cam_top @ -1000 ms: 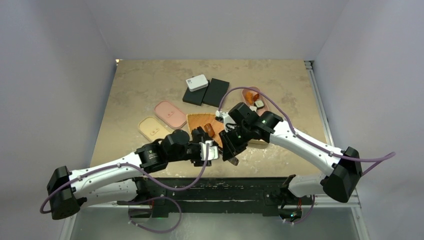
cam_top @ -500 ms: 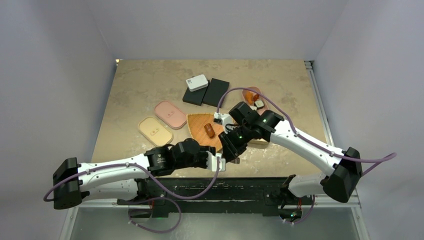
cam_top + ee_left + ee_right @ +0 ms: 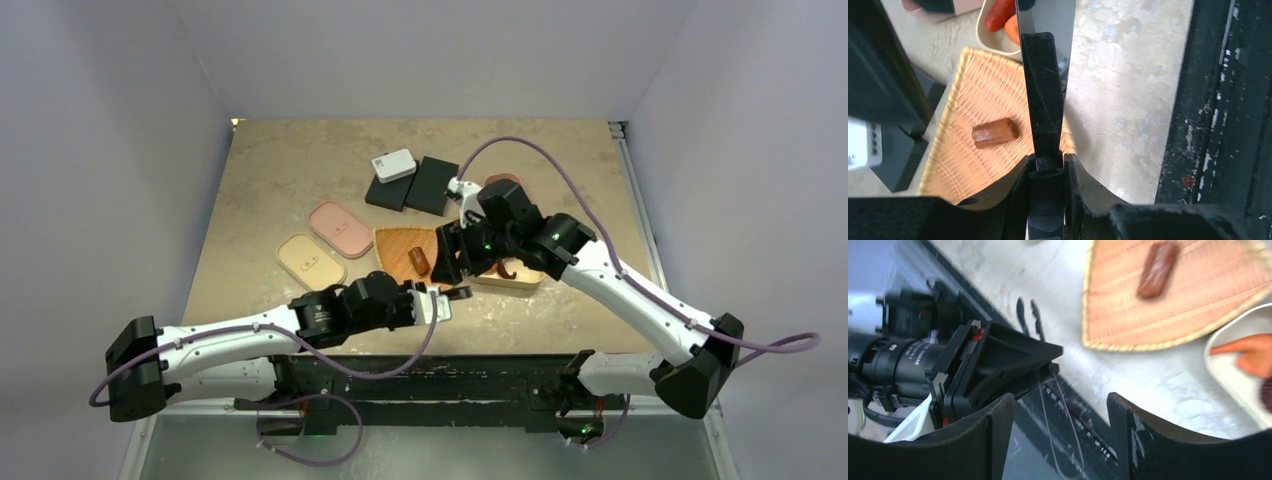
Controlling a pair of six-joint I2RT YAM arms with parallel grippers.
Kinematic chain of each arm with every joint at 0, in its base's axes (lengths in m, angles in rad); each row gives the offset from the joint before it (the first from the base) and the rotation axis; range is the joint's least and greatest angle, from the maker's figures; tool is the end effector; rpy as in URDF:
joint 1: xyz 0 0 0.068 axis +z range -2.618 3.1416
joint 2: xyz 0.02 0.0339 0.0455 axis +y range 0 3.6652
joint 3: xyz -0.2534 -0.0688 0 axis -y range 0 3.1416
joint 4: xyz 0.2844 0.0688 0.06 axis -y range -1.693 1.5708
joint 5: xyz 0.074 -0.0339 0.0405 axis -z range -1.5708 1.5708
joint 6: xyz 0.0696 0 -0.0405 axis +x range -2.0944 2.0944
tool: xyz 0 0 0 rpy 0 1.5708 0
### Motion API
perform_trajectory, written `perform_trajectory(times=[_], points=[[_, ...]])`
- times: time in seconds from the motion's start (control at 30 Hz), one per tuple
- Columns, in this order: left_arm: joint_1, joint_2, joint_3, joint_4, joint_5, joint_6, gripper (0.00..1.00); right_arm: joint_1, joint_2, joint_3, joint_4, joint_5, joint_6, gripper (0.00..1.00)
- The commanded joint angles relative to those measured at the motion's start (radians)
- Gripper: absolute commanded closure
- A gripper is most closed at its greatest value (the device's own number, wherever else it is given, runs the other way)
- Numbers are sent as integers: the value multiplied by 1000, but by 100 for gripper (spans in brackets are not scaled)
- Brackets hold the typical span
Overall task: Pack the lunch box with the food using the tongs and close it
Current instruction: Adjust the clamp.
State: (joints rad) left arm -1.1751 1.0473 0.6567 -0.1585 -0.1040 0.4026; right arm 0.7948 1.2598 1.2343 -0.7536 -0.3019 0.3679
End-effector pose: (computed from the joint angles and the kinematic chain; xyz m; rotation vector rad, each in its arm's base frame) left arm 0.1228 -0.2752 0.2054 1.4713 1.5489 -0.3479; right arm 0.2151 0.2488 0.3088 -0.6831 2.4032 0.8892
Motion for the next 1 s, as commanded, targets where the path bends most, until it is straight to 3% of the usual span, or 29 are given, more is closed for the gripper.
perform_trajectory(times=[0.0, 0.3, 0.4, 0.53, 0.73, 0.97], points=[[112, -22, 50, 45, 82, -176, 100, -56, -79, 44, 119, 163, 82, 27], [304, -49, 23, 207, 270, -391, 100, -70, -248, -100, 412, 299, 273, 21], [417, -50, 9, 294, 373, -497, 100, -69, -290, -203, 613, 261, 297, 22], [527, -19, -6, 430, 524, -628, 100, -52, -275, -321, 834, 102, 325, 17], [595, 21, -14, 501, 655, -687, 100, 95, -183, -333, 909, 244, 317, 24], [603, 11, -22, 492, 684, -680, 100, 103, -189, -343, 936, 426, 336, 27]])
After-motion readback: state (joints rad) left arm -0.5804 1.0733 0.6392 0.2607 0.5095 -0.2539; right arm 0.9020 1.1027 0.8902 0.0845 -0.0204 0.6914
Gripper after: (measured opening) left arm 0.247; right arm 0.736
